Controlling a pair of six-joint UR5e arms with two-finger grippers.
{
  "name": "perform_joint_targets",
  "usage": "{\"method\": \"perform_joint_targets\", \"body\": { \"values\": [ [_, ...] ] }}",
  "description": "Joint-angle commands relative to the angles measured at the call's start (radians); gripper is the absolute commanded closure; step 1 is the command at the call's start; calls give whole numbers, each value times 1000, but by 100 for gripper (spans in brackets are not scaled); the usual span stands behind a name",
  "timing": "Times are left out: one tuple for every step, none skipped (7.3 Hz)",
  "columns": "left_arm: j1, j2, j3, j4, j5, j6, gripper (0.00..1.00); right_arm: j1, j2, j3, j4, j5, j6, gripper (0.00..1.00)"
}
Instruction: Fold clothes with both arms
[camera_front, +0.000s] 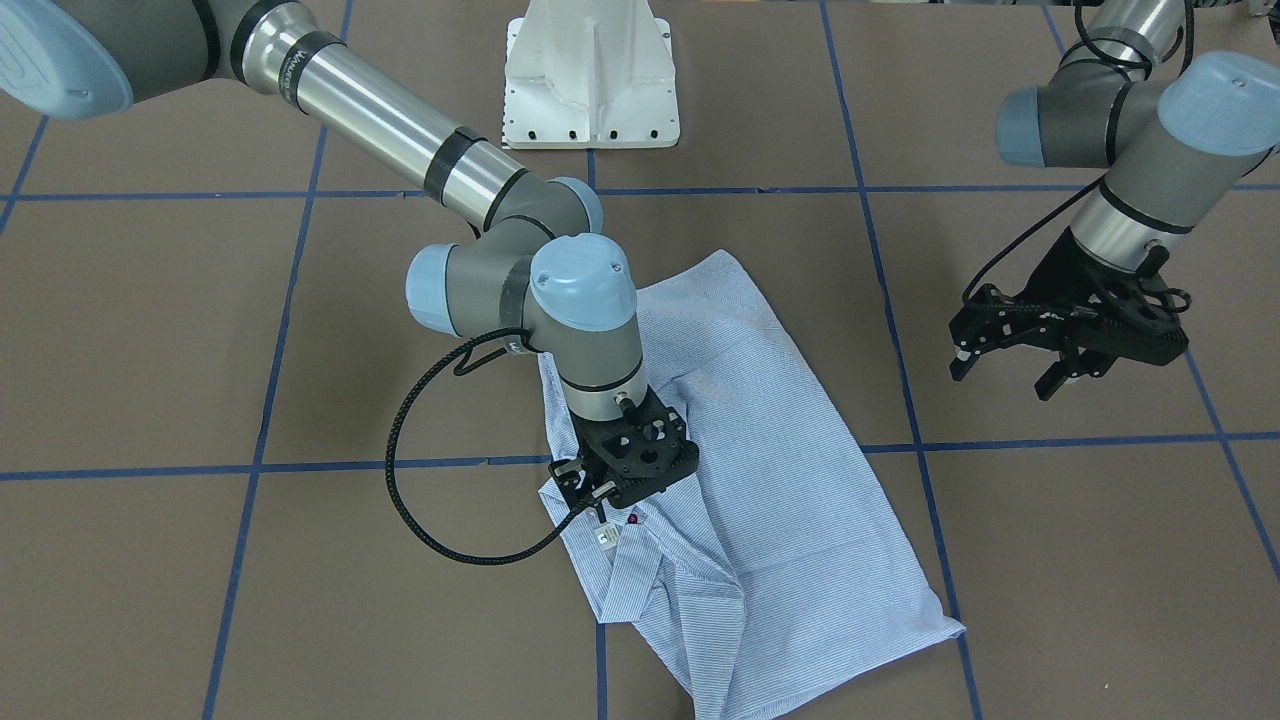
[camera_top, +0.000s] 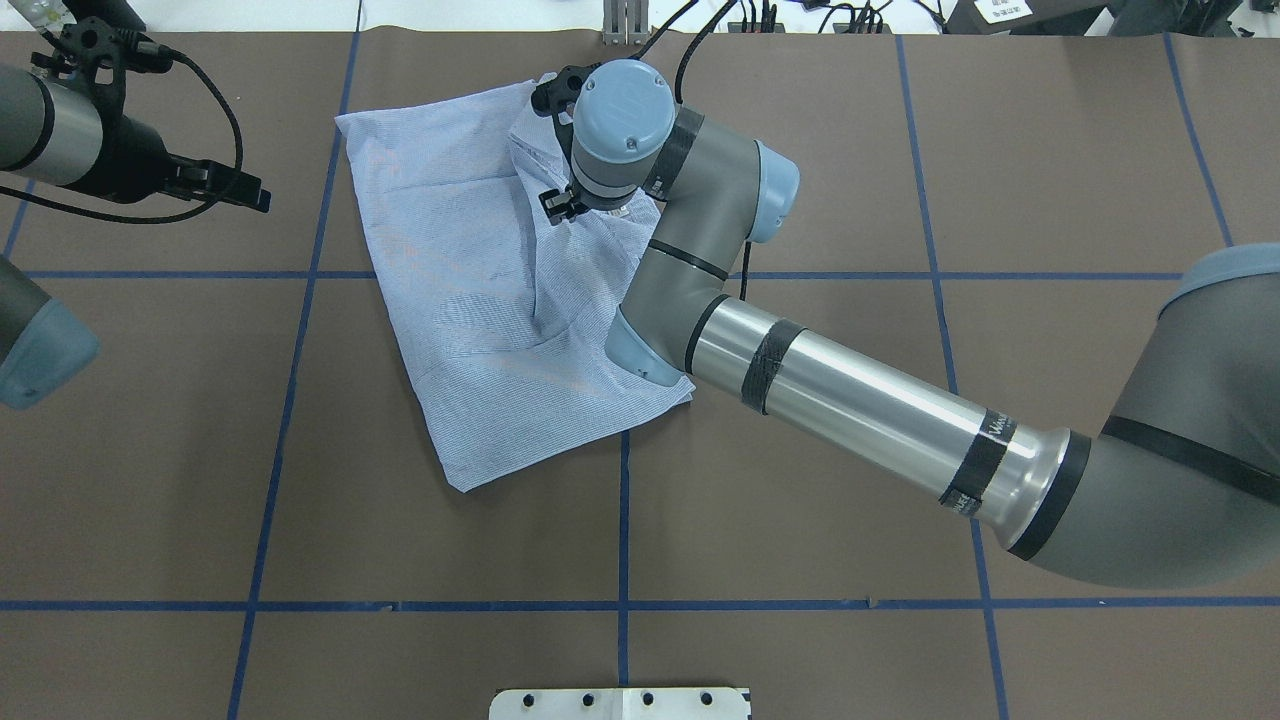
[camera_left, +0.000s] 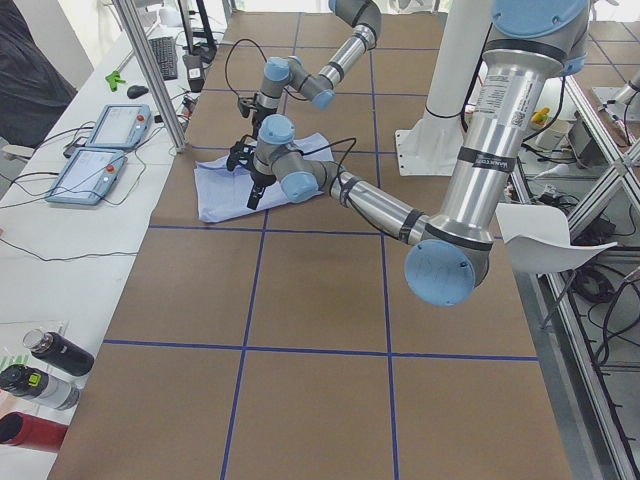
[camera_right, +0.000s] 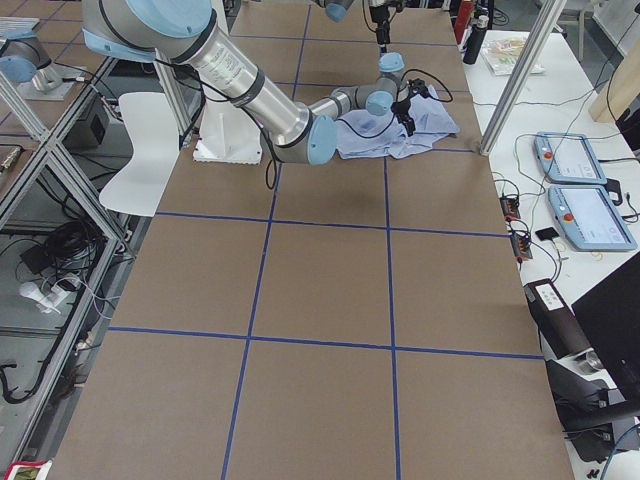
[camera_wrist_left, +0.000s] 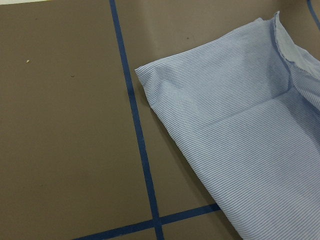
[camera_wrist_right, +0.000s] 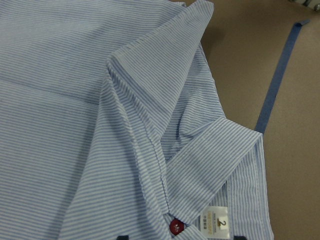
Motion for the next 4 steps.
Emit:
{"method": "perform_joint_targets", "body": {
  "values": [
    [0,0,0,0,0,0,0,-17,0,-3,2,-31,-22,56],
    [0,0,0,0,-1,0,0,-20,0,-4,2,-34,-22,56],
    [0,0,0,0,-1,0,0,-20,2,-9,2,-34,-22,74],
    [0,2,0,0,-1,0,0,-20,2,-9,2,-35,-20,100]
  ]
}}
